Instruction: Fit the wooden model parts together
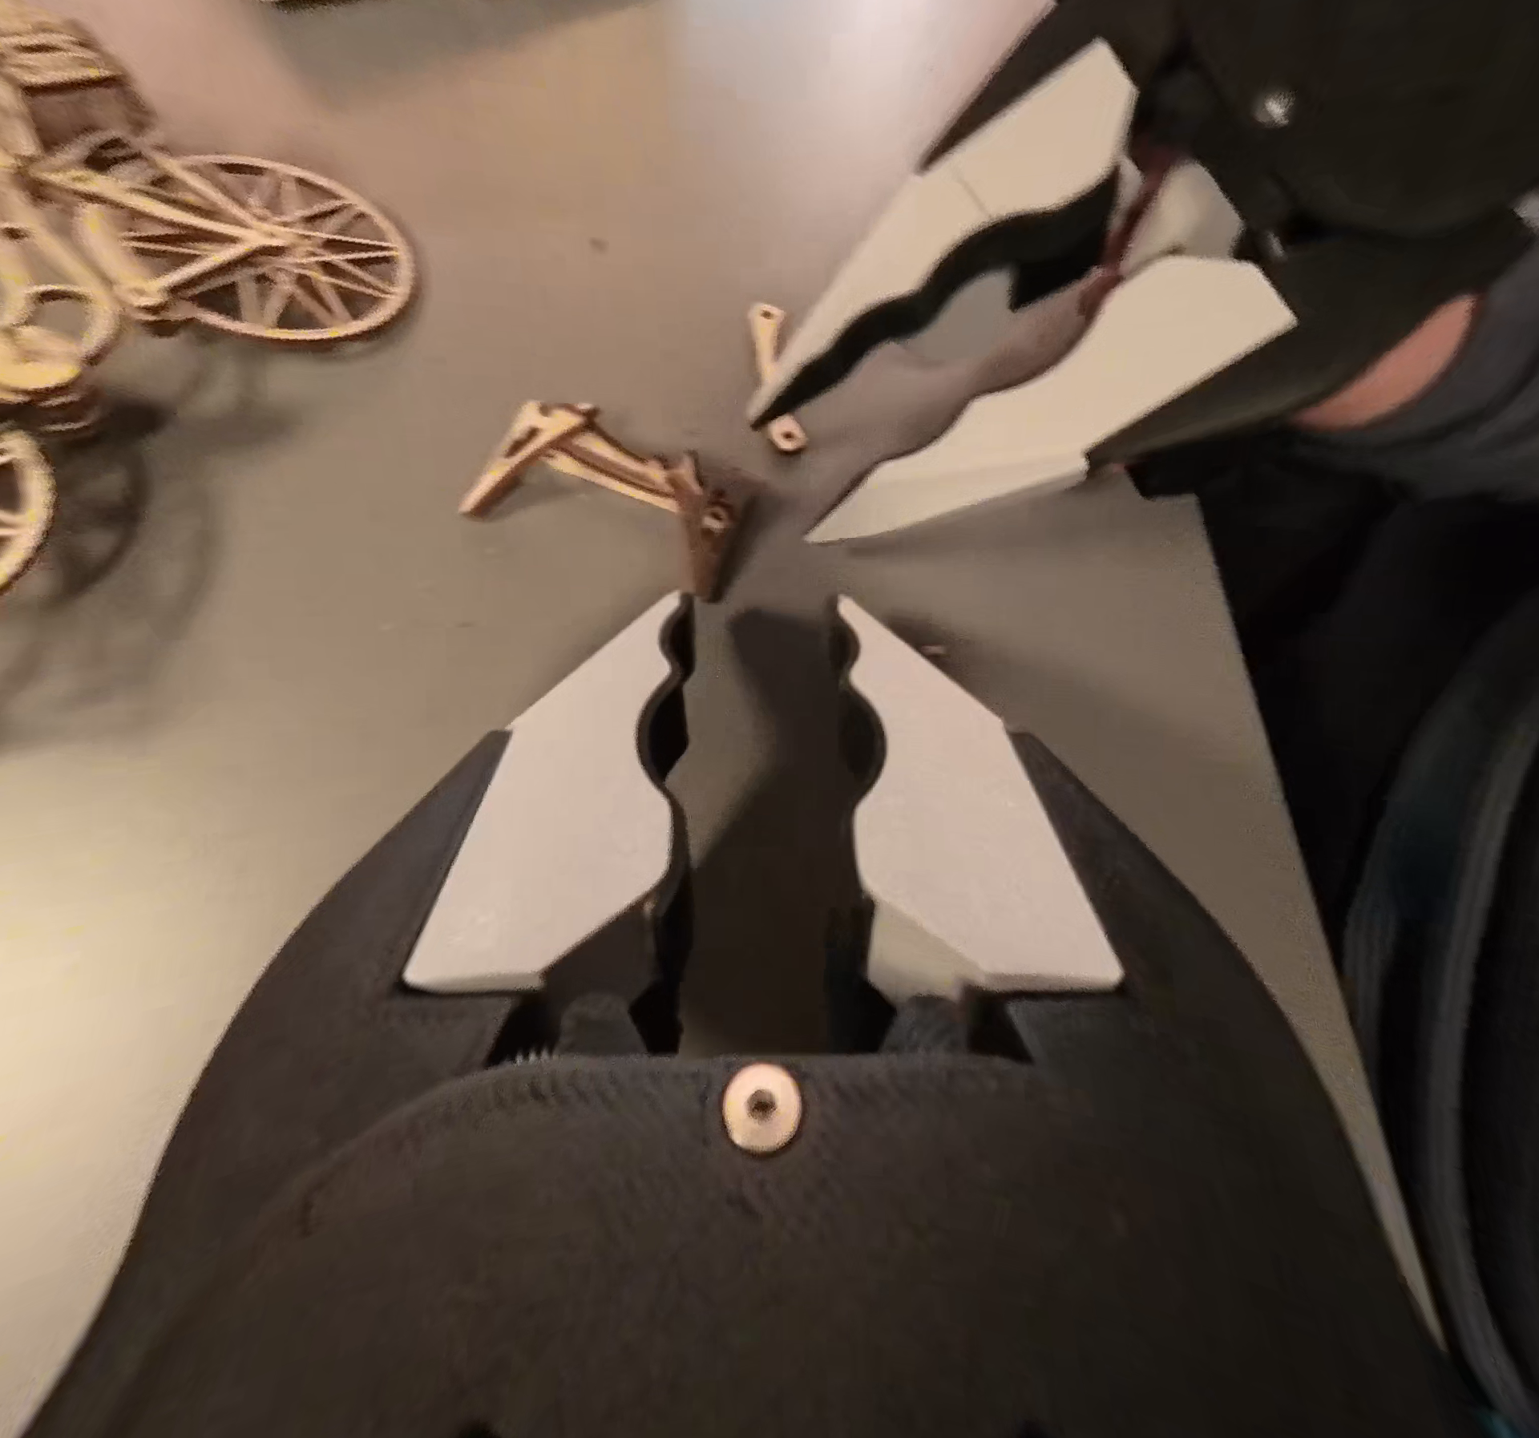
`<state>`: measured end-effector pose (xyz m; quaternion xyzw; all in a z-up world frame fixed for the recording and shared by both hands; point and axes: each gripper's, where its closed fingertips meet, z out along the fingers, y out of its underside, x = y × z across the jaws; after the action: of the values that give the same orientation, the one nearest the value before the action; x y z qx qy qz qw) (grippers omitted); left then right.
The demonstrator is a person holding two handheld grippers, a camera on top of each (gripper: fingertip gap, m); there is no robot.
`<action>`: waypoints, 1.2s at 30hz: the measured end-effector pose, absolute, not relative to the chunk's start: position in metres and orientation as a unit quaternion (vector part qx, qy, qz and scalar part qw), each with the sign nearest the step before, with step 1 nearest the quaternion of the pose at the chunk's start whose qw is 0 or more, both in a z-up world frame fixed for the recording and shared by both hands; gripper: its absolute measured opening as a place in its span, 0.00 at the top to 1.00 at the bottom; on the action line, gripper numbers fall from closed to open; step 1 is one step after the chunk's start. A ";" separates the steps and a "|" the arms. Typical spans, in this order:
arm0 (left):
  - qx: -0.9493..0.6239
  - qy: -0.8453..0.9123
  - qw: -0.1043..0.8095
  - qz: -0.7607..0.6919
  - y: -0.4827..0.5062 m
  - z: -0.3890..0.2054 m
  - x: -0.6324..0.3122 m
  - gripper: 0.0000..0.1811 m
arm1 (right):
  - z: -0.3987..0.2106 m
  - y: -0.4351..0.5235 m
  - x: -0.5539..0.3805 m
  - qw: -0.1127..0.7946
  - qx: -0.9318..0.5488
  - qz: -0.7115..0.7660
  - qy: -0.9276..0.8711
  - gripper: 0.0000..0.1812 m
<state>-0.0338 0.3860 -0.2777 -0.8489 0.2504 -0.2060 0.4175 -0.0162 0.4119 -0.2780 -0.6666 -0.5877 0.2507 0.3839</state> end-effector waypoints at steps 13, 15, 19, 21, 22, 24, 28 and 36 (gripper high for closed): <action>-0.856 0.263 0.380 -0.230 0.401 -0.286 -0.033 0.88 | -0.277 0.416 -0.018 0.400 -0.670 0.234 -0.580 0.85; -0.854 0.268 0.377 -0.237 0.400 -0.286 -0.029 0.90 | -0.276 0.417 -0.018 0.399 -0.675 0.237 -0.573 0.86; -0.855 0.277 0.374 -0.230 0.401 -0.288 -0.022 0.96 | -0.277 0.417 -0.019 0.394 -0.685 0.240 -0.564 0.86; -0.855 0.280 0.376 -0.220 0.402 -0.289 -0.020 0.97 | -0.279 0.418 -0.018 0.392 -0.691 0.233 -0.561 0.87; -0.857 0.277 0.378 -0.216 0.403 -0.289 -0.020 0.98 | -0.280 0.417 -0.017 0.388 -0.694 0.232 -0.560 0.87; -0.858 0.272 0.378 -0.216 0.404 -0.289 -0.020 0.98 | -0.282 0.416 -0.016 0.384 -0.701 0.229 -0.556 0.88; -0.861 0.262 0.377 -0.220 0.405 -0.289 -0.020 0.98 | -0.283 0.419 -0.013 0.383 -0.711 0.226 -0.545 0.89; -0.860 0.248 0.372 -0.245 0.405 -0.287 -0.020 0.97 | -0.285 0.424 -0.014 0.377 -0.718 0.225 -0.540 0.90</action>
<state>-0.0201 0.4047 -0.2868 -0.8601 0.2482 -0.2448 0.3724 -0.0141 0.4240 -0.2847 -0.7181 -0.5403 0.2250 0.3765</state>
